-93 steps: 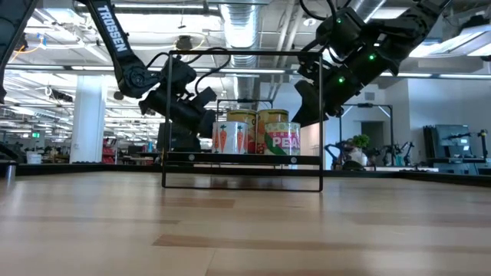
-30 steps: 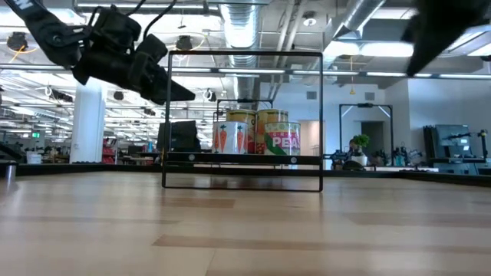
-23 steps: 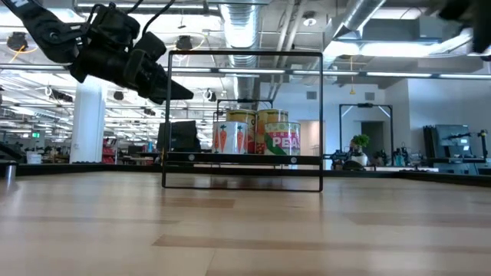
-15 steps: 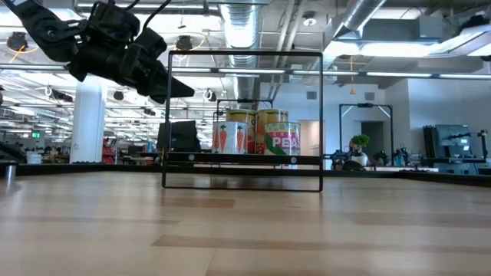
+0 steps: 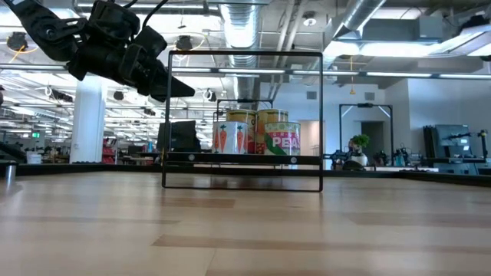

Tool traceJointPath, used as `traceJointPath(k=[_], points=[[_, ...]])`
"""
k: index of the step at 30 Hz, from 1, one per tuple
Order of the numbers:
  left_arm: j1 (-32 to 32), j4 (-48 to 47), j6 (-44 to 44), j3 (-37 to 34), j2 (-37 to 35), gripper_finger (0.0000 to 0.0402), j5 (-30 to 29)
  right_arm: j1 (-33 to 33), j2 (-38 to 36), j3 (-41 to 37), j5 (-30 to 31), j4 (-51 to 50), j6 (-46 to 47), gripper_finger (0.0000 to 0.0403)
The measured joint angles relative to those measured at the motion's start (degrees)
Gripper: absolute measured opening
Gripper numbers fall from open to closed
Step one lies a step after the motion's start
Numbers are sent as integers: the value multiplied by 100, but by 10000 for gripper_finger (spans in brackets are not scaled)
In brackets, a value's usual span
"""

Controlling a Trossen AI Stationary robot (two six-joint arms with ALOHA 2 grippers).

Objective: Pick and place cans onto a shelf
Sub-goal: Put the large blue can on the shelf aligned with the other blue can

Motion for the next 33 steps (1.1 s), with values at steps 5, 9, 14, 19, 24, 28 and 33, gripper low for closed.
traceJointPath(k=[5, 9, 14, 19, 24, 28, 33], points=[[2, -33, 6, 0, 0, 9, -95, -161, -4, 0, 19, 90, 283, 171], [2, -67, 6, 1, 0, 9, -95, -188, -4, -66, 4, 133, 659, 162], [2, -107, 27, 2, 0, 9, -94, -114, -4, -209, -117, 132, 946, 174], [2, -109, 53, 2, 0, 9, -95, -107, -9, -381, -179, 329, 944, 182], [3, -109, 49, 2, 0, 9, -93, -113, -37, -640, -333, 688, 749, 164], [4, -114, 44, 2, 0, 9, -93, -200, -54, -648, -340, 707, 324, 113], [4, -139, -56, 2, 0, 9, -50, -380, -71, -546, -118, 709, -670, 16]])
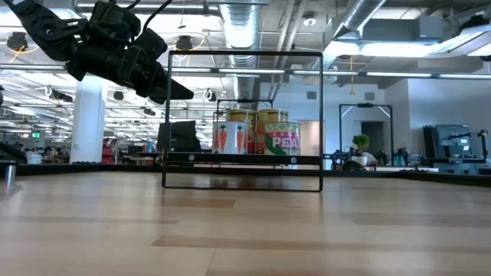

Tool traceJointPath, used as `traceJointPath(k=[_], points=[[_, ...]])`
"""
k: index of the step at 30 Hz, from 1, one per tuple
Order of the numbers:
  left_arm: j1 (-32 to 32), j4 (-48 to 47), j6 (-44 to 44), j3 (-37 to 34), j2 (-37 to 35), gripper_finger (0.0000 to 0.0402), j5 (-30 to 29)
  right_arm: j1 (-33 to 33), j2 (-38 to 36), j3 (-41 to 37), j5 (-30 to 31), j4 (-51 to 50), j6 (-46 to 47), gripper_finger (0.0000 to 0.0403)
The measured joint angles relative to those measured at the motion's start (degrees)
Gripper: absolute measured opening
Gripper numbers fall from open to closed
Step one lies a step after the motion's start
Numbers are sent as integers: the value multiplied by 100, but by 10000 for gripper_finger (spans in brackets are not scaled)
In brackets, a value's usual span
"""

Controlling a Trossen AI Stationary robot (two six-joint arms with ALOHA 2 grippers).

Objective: Pick and place cans onto a shelf
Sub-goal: Put the large blue can on the shelf aligned with the other blue can

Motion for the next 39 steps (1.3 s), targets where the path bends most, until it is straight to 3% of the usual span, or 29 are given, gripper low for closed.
traceJointPath(k=[11, 27, 33, 39], points=[[0, -371, -144, 4, 0, 9, 36, -932, 162, 1318, 913, 199, -2649, 5], [0, -399, -142, 4, 0, 9, 29, -2322, 2503, 4558, 1609, 390, -7364, 3], [0, -399, -135, 4, 0, 9, 29, -2688, 3104, 5167, 1637, 528, -8275, 4], [0, -404, -115, 4, 0, 9, 27, -2806, 3370, 5239, 1561, 541, -8554, 5]])
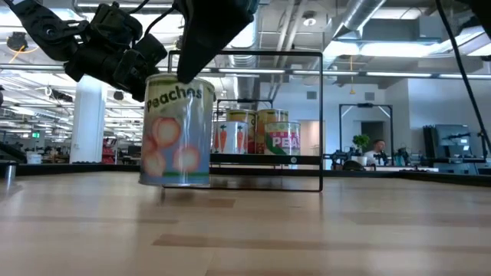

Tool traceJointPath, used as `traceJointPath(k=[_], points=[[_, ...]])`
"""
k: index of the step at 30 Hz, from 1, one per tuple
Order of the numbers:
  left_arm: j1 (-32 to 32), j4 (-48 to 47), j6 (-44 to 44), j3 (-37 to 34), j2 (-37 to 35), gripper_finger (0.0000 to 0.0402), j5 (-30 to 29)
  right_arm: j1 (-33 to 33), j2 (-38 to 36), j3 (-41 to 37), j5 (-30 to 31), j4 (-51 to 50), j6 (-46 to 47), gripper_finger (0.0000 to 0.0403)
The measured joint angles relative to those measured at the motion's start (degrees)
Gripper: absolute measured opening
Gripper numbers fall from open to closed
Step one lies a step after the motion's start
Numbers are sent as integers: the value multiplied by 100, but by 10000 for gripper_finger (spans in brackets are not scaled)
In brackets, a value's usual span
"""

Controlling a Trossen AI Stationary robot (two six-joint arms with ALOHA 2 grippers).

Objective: Pick and place cans onto a shelf
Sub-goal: Put the large blue can on the shelf aligned with the other blue can

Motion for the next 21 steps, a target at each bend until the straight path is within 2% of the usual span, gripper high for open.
traceJointPath(k=[9, 21], points=[[0, -85, 0, 0, 0, 9, 0, 4, -4, -3, -559, 226, 72, 28], [-2, -264, 42, -2, 0, 9, -65, 13, -89, -88, -550, 352, 199, 111]])
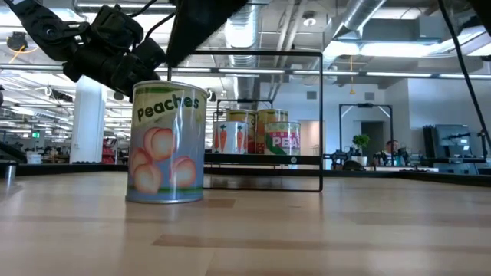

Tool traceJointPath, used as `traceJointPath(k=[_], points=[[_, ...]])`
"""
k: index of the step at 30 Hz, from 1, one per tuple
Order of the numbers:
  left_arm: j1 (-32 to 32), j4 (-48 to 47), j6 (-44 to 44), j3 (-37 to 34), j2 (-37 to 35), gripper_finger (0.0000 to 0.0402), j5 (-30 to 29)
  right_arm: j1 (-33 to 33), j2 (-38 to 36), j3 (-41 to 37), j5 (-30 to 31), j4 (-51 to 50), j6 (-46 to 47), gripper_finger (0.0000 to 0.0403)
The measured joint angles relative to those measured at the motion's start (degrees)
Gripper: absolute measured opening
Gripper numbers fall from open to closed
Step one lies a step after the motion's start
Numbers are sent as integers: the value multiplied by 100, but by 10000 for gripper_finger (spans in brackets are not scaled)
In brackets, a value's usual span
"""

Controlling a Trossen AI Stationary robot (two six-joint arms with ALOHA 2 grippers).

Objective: Pick and place cans onto a shelf
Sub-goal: Put the large blue can on the shelf aligned with the other blue can

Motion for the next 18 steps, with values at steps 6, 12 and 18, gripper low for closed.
traceJointPath(k=[6, 12, 18], points=[[2, -115, 19, 0, -44, 9, -86, 39, -596, 46, 7, -559, 89, 127], [-16, -583, 111, -7, -492, 9, -90, 313, -1373, -538, -16, -827, 236, 28], [-304, -1118, 57, -2, -1309, 9, -104, 592, -2527, -2784, -3, 1028, 304, 17]])
